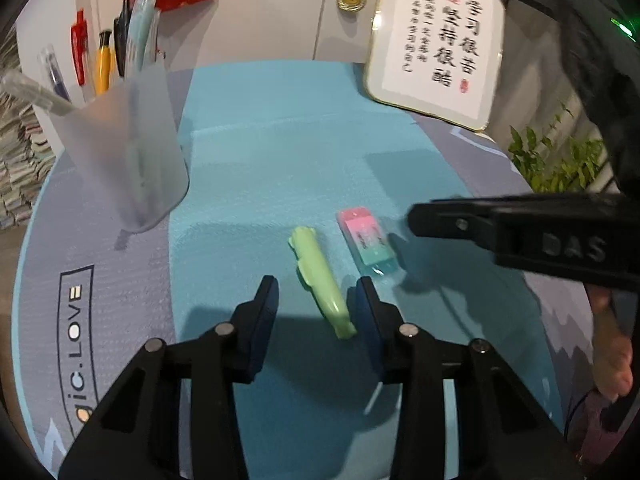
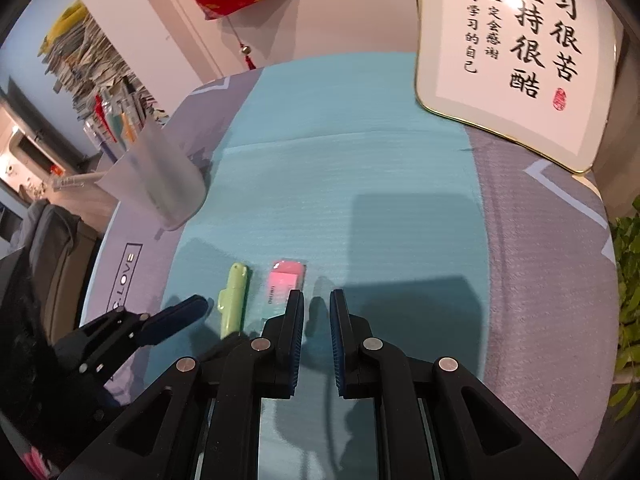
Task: Organize stationery
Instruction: 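Grasp the green highlighter with the left tool while the right grasps the pink eraser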
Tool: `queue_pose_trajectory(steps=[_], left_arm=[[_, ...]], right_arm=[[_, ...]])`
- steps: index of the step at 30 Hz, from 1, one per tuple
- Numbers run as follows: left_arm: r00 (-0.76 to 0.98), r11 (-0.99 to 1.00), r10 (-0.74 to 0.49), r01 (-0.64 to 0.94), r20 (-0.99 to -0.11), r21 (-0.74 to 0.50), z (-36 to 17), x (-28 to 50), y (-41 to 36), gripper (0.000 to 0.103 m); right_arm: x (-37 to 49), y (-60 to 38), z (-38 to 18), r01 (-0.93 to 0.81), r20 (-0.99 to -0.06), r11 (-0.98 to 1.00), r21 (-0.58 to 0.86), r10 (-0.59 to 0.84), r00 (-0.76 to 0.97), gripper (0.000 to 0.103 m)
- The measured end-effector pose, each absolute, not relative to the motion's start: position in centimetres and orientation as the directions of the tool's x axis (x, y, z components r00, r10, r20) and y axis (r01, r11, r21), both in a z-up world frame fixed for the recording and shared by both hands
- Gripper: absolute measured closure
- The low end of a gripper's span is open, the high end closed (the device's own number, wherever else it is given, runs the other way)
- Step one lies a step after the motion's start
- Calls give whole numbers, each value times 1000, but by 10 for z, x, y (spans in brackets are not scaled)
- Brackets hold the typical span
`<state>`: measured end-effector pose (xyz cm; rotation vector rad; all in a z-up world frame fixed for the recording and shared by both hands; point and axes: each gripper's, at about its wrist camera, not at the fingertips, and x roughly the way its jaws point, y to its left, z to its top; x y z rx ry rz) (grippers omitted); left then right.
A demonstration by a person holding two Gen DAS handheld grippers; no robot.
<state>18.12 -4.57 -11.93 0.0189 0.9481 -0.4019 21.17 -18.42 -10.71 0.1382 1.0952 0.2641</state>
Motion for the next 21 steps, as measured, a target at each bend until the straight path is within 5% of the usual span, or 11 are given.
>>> queue_pose_trajectory(steps=[2, 4, 17, 21], left_arm=[[524, 928, -322, 340, -789, -153, -119, 183, -47, 68], [524, 926, -322, 346, -788, -149, -119, 183, -46, 92], [498, 929, -320, 331, -806, -165, -119, 150, -1, 92], [509, 933, -300, 332, -807, -137, -120, 149, -1, 92]], right_arm=[[213, -182, -109, -140, -859, 959, 247, 284, 426, 91], [214, -179, -111, -144, -862, 957, 251, 289, 416, 91], [222, -149, -118, -163, -891, 971, 173, 225, 395, 91], [224, -141, -118, -154, -896, 979, 135, 187, 403, 63]])
